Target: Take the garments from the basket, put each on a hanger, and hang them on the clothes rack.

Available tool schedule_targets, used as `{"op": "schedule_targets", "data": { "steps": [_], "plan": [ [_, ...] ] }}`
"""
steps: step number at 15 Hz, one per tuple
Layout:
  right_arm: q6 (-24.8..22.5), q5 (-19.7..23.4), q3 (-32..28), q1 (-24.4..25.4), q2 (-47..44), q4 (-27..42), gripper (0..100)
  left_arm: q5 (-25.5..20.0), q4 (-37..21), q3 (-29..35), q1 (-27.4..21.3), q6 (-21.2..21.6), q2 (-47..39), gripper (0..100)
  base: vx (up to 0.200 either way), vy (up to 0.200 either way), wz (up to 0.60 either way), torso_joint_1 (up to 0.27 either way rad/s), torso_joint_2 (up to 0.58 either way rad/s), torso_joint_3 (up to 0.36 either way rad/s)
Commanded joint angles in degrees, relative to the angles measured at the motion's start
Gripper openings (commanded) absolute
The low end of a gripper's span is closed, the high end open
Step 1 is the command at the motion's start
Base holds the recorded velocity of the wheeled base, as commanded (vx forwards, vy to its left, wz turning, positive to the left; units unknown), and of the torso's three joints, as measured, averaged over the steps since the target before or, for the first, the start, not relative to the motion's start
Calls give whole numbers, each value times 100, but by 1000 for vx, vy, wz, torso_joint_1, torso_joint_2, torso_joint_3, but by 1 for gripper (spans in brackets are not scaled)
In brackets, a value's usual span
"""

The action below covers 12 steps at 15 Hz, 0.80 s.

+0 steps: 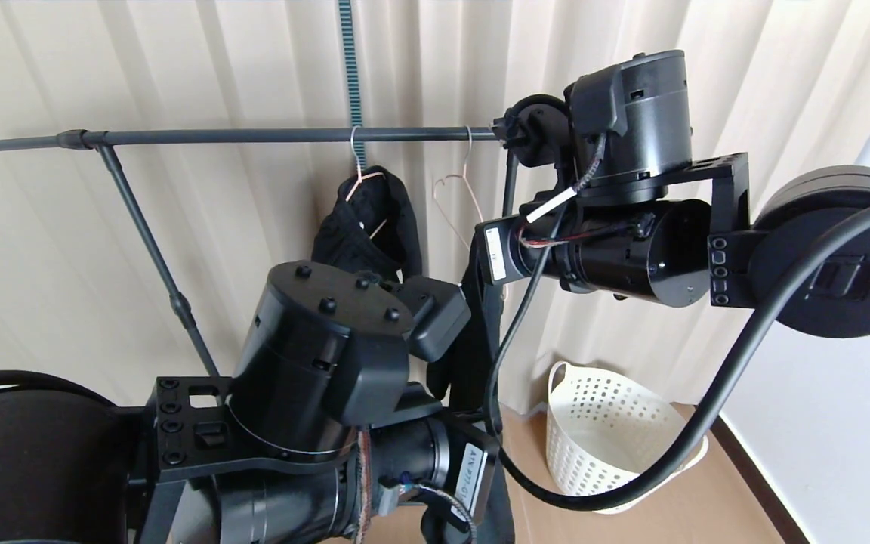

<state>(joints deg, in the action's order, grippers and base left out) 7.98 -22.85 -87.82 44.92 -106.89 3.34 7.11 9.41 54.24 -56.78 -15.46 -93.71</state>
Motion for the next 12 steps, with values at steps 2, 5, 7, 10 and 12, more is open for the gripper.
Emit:
{"op": "schedule_targets", "data": {
  "steps": [2, 5, 7, 10, 12],
  "plan": [
    [186, 61, 2, 280, 19, 18, 0, 1, -1, 245, -131, -318, -121, 0, 0, 0, 0, 0, 0, 0],
    [379, 245, 11, 456, 89, 70, 0, 10, -1, 289, -131, -502, -121, 0, 0, 0, 0, 0, 0, 0],
    [379, 263, 46, 456, 186, 79, 0, 19, -1, 298, -122, -511, -130, 0, 0, 0, 0, 0, 0, 0],
    [379, 263, 222, 324, 493, 132, 0, 54, -18, 245, 89, -476, -69, 0, 0, 0, 0, 0, 0, 0],
    [370, 263, 424, -63, 801, 141, 0, 45, -45, 96, 405, -388, 134, 0, 0, 0, 0, 0, 0, 0]
  ]
}}
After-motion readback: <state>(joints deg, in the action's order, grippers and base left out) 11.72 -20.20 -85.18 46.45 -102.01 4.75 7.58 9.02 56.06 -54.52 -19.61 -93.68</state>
